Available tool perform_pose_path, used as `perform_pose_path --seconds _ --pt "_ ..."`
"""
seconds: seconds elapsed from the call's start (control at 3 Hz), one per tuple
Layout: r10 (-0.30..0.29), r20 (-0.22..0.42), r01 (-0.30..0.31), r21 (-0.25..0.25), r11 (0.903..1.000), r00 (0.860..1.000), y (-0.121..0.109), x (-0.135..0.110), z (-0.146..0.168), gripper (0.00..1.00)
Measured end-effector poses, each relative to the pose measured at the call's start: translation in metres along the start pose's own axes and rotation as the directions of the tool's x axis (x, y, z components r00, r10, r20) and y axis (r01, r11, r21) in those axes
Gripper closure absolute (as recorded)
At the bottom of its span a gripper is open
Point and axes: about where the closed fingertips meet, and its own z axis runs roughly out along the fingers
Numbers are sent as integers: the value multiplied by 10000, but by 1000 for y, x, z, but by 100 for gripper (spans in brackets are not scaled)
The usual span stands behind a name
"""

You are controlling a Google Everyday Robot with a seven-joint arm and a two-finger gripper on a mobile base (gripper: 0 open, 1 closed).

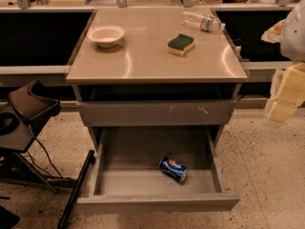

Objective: Pick pepsi can from middle drawer and place on counter

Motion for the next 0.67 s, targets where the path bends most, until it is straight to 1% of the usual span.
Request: perform_pose_path --seconds 0.33,0.67 --pt "-1 2 1 -1 10000 10000 0 0 0 0" --pt "-169 246 174 -200 9996 9996 10 -10 17 0"
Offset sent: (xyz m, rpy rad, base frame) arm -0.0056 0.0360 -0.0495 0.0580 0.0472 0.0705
